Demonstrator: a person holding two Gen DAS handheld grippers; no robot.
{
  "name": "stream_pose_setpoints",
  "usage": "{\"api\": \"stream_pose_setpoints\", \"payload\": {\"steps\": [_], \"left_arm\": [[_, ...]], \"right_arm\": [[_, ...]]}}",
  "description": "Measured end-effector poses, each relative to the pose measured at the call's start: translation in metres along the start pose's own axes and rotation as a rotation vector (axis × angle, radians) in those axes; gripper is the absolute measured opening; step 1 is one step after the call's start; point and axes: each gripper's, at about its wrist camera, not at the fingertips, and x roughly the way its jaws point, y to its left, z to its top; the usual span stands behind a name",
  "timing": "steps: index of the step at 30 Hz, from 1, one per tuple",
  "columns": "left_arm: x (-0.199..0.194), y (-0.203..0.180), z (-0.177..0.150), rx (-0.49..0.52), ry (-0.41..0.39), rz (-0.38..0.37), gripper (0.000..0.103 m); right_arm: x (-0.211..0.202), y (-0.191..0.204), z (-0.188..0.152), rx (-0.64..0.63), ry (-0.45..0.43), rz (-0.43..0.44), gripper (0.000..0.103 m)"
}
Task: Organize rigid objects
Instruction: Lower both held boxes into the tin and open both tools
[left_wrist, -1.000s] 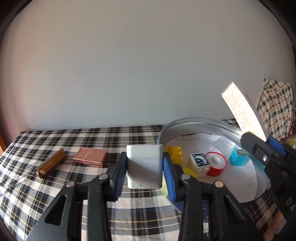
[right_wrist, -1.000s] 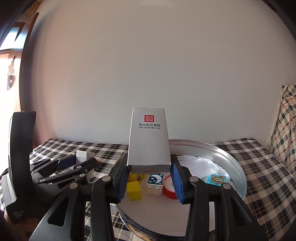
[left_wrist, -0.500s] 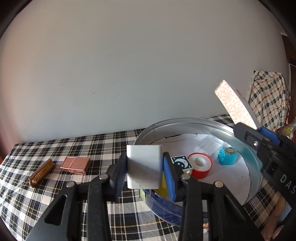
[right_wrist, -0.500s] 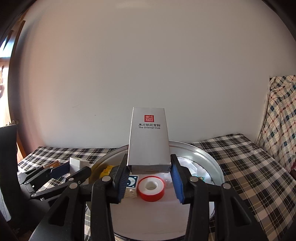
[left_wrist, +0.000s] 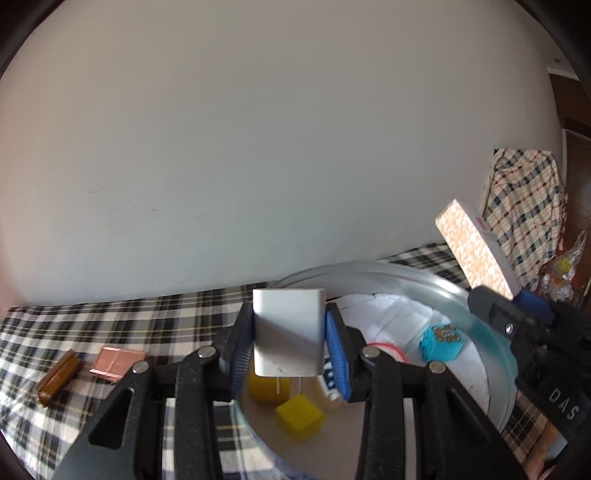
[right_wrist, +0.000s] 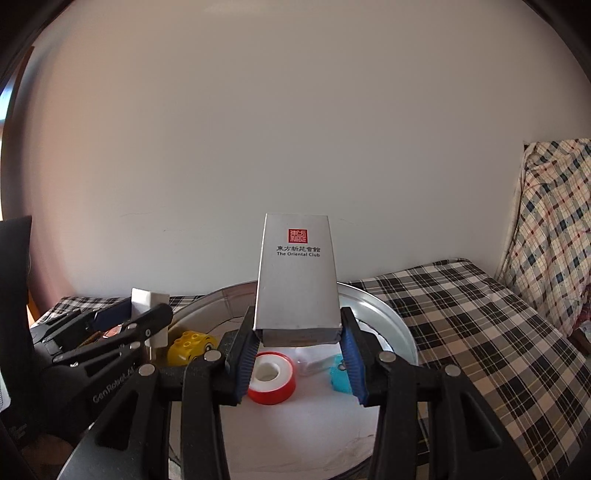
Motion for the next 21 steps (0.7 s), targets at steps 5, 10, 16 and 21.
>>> {"api": "stream_pose_setpoints", "payload": {"steps": [5, 10, 16, 21], "left_arm": [[0.012, 0.006, 0.008, -0.032, 0.004, -0.087, 0.037], [0.025, 0.000, 0.015, -0.020, 0.017, -0.098, 0.037], [0.038, -0.016, 0.022, 0.024, 0.071, -0.065, 0.037], [0.058, -0.026, 0.024, 0.046, 0.169, -0.034, 0.037]], "right_arm": [[0.003, -0.001, 0.005, 0.004, 0.000, -0.022, 0.045], [0.020, -0.011, 0.010, 0.018, 0.018, -0.026, 0.045], [0.045, -0.017, 0.014, 0.023, 0.062, -0.030, 0.045], [0.065, -0.020, 0.013, 0.035, 0.129, -0.034, 0.045]]}}
